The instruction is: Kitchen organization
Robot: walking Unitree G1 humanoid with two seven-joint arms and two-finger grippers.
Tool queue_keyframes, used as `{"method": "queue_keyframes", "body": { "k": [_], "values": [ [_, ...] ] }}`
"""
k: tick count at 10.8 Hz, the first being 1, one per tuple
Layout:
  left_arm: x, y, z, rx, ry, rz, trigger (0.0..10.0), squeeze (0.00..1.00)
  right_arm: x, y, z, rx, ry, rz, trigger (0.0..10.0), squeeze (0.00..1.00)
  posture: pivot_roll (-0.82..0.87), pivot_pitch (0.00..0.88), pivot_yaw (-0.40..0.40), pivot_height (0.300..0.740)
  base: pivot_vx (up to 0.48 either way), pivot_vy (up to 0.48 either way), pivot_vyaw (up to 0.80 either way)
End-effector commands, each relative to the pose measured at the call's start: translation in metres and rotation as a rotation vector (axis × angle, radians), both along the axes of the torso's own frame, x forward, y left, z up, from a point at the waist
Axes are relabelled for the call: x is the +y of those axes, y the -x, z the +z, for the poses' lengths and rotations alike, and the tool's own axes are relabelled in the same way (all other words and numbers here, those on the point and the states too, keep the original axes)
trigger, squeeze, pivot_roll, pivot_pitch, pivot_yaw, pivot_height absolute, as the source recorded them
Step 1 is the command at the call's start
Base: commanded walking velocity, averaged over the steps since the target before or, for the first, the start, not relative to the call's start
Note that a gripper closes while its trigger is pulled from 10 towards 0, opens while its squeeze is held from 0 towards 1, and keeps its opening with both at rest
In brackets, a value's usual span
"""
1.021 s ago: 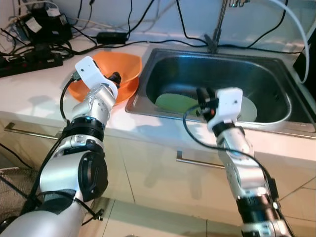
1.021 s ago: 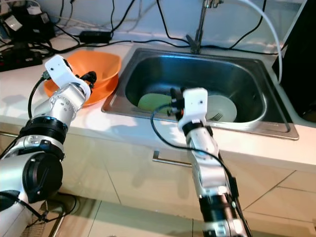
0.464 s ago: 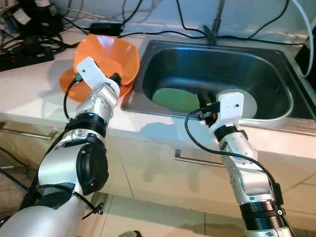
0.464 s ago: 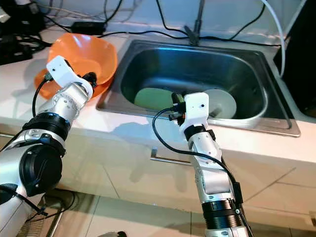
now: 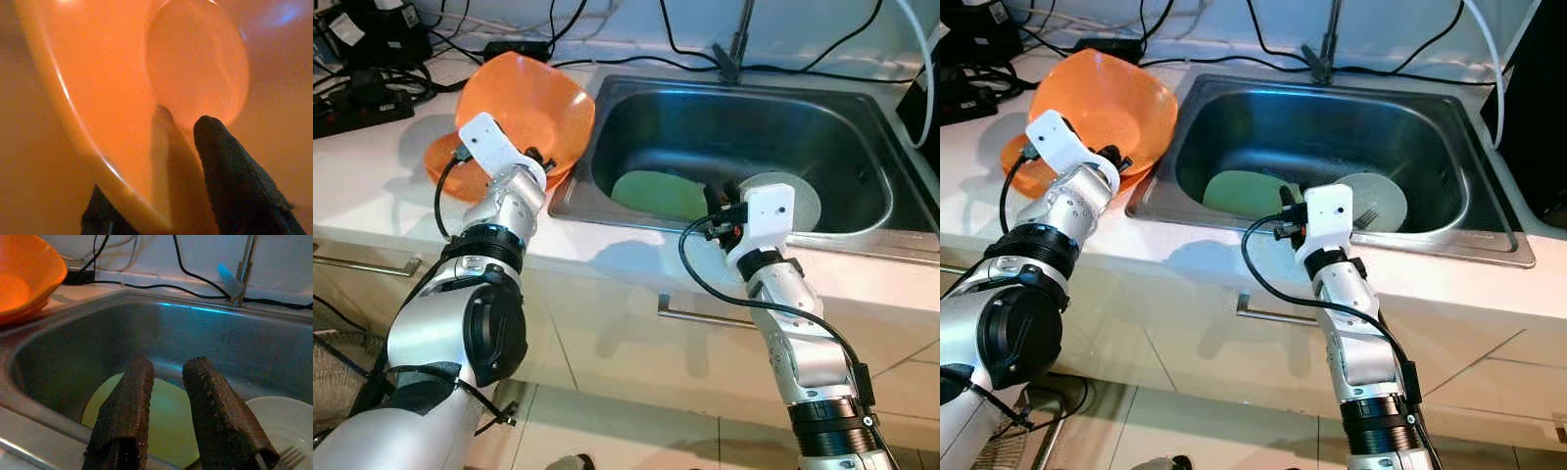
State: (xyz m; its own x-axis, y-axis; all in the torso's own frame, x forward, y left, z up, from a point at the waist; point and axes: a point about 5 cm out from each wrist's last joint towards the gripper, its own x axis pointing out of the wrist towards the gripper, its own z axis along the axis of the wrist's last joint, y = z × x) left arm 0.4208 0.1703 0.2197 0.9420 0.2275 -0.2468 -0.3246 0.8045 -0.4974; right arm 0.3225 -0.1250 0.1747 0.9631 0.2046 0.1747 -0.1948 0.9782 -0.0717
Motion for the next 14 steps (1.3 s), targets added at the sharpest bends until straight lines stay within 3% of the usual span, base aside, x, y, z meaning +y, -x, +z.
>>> {"method": "queue_keyframes", "body": {
  "k": [1, 5, 7, 8, 9, 10, 11, 14],
  "values": [
    [0.001, 0.002, -0.010, 0.044, -0.025, 0.012, 0.0, 0.00, -0.001, 0.000, 0.001, -0.003, 0.004, -0.009, 10.0, 0.00, 0.09, 0.159, 0.030, 0.740, 0.000, 0.000, 0.00],
    [-0.003, 0.002, -0.009, 0.026, -0.037, 0.005, 0.0, 0.00, 0.002, -0.006, 0.005, -0.017, -0.002, -0.010, 10.0, 0.00, 0.09, 0.126, 0.035, 0.740, 0.000, 0.000, 0.00],
    [-0.008, -0.001, 0.011, -0.100, -0.049, -0.020, 0.0, 0.00, 0.003, -0.011, 0.009, -0.033, -0.008, -0.013, 10.0, 0.00, 0.09, 0.099, 0.040, 0.740, 0.000, 0.000, 0.00],
    [-0.016, -0.003, 0.029, -0.218, -0.084, -0.086, 0.0, 0.00, 0.005, -0.013, 0.012, -0.044, -0.014, -0.011, 10.0, 0.00, 0.10, 0.082, 0.041, 0.740, 0.000, 0.000, 0.00],
    [-0.019, -0.002, 0.038, -0.276, -0.123, -0.108, 0.0, 0.00, 0.007, -0.016, 0.012, -0.047, -0.018, -0.011, 10.0, 0.00, 0.11, 0.068, 0.044, 0.740, 0.000, 0.000, 0.00],
    [-0.017, -0.001, 0.041, -0.297, -0.149, -0.114, 1.6, 0.00, 0.009, -0.017, 0.013, -0.053, -0.024, -0.007, 10.0, 0.00, 0.12, 0.056, 0.045, 0.740, 0.000, 0.000, 0.00],
    [-0.018, 0.002, 0.039, -0.324, -0.170, -0.151, 10.0, 0.00, 0.011, -0.020, 0.013, -0.059, -0.027, -0.005, 10.0, 0.00, 0.12, 0.037, 0.046, 0.740, 0.000, 0.000, 0.00],
    [-0.032, 0.013, 0.033, -0.449, -0.201, -0.339, 10.0, 0.00, 0.012, -0.026, 0.022, -0.092, -0.043, 0.000, 10.0, 0.00, 0.11, 0.004, 0.048, 0.740, 0.000, 0.000, 0.00]
  ]
}}
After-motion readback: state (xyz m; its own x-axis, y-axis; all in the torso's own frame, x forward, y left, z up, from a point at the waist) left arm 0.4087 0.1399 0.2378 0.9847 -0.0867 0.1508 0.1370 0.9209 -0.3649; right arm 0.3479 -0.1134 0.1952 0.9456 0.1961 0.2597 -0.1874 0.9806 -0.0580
